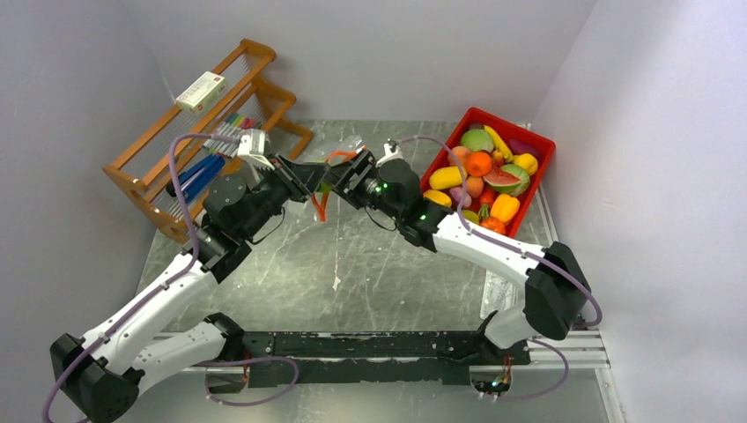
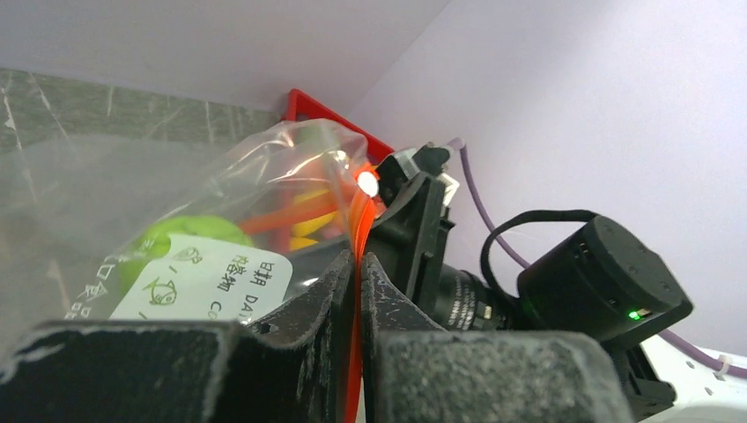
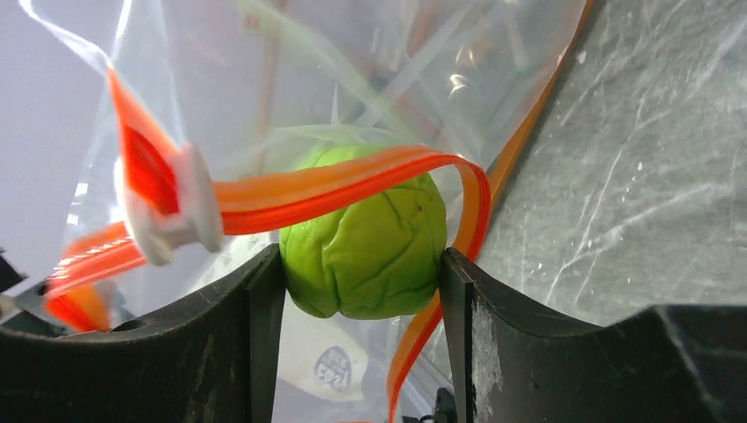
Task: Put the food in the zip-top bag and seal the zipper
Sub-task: Place the fake vegetable in the zipper food storage bag.
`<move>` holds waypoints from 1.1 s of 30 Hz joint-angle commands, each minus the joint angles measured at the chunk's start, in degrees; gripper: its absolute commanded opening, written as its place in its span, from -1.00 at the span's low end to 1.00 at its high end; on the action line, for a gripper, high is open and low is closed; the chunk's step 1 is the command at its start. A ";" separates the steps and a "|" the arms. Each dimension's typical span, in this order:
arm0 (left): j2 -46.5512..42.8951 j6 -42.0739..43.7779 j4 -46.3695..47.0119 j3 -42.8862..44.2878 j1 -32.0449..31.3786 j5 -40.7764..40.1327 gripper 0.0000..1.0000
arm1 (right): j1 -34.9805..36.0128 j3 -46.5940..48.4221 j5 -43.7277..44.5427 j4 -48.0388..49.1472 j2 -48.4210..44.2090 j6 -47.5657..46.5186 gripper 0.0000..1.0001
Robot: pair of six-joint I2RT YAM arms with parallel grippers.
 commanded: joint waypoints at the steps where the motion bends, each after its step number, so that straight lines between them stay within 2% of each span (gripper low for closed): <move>1: -1.36 -4.14 2.36 -1.62 1.89 3.17 -0.86 | -0.22 5.72 2.13 -5.36 -1.13 -4.78 0.03; 2: -1.41 -4.75 2.77 -1.99 2.39 3.70 -0.86 | -0.24 7.11 1.42 -6.82 -1.29 -5.84 0.12; 7: -2.55 -10.32 5.66 -4.10 4.80 3.49 -0.86 | -0.19 18.15 -0.29 -20.07 -0.08 -13.86 0.29; 11: -2.75 -17.56 8.71 -5.47 6.20 3.02 -0.86 | -0.15 27.08 0.68 -32.83 3.05 -18.78 0.22; 15: -1.52 -23.72 13.62 -6.48 6.66 3.30 -0.86 | -0.26 30.87 1.48 -38.58 4.79 -21.66 0.13; 20: -0.48 -28.83 18.18 -7.92 6.77 2.85 -0.86 | -0.20 35.92 6.58 -47.01 6.62 -24.43 0.15; 25: -0.64 -31.57 19.64 -9.57 6.88 1.34 -0.86 | -0.21 32.37 4.40 -42.89 2.95 -25.19 0.35; 33: -1.28 -34.41 21.97 -12.45 7.66 0.71 -0.86 | -0.25 31.49 1.10 -41.86 1.94 -24.80 0.50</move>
